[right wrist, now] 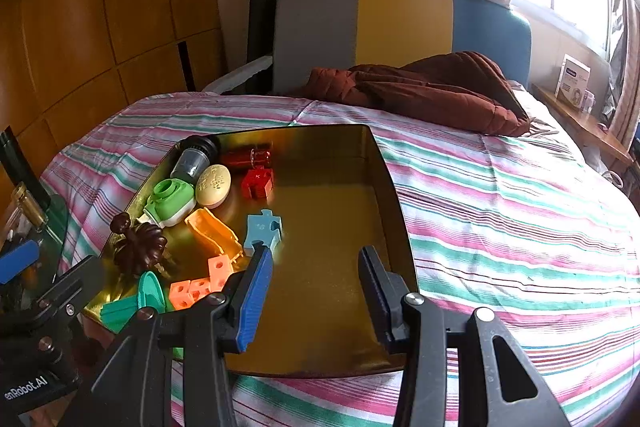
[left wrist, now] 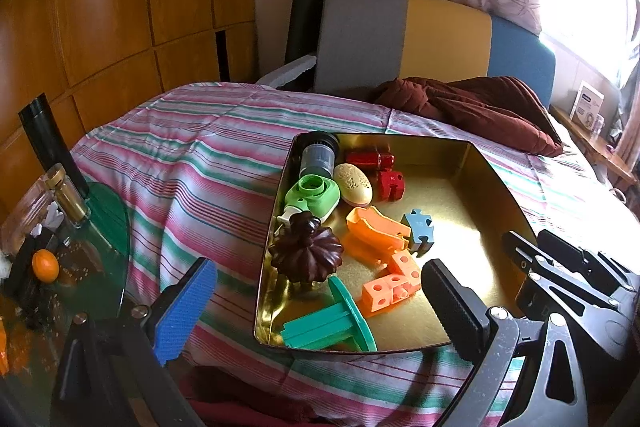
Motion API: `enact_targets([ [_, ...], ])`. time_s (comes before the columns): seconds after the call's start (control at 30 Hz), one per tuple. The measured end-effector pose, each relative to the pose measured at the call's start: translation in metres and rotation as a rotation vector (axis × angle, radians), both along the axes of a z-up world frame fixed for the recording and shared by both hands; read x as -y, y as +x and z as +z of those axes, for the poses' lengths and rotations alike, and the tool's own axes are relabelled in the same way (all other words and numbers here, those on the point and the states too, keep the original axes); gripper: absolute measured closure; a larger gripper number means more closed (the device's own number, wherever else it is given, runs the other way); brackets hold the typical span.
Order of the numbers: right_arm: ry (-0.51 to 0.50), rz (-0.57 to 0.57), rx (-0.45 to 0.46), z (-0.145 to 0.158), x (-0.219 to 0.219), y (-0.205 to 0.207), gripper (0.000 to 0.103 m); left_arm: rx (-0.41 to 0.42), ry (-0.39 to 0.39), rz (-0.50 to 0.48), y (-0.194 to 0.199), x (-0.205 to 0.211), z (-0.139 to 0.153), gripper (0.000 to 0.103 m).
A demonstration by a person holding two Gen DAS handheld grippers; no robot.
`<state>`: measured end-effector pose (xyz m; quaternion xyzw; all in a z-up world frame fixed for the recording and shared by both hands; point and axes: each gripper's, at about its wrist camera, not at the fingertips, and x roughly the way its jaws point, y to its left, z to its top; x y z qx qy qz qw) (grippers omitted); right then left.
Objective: Organize rigid objects
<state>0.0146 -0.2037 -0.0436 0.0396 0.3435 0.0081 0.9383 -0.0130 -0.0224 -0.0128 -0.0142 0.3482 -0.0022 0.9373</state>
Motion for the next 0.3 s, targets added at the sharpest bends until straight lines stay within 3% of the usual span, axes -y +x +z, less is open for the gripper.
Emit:
enact_targets([
  [0.3,0.002,0.005,0.001,-0.0014,0.0001,-0.0009,0.058,0.018,0.017,0.008,-0.0020,0.0003,-0.0002,0.001],
])
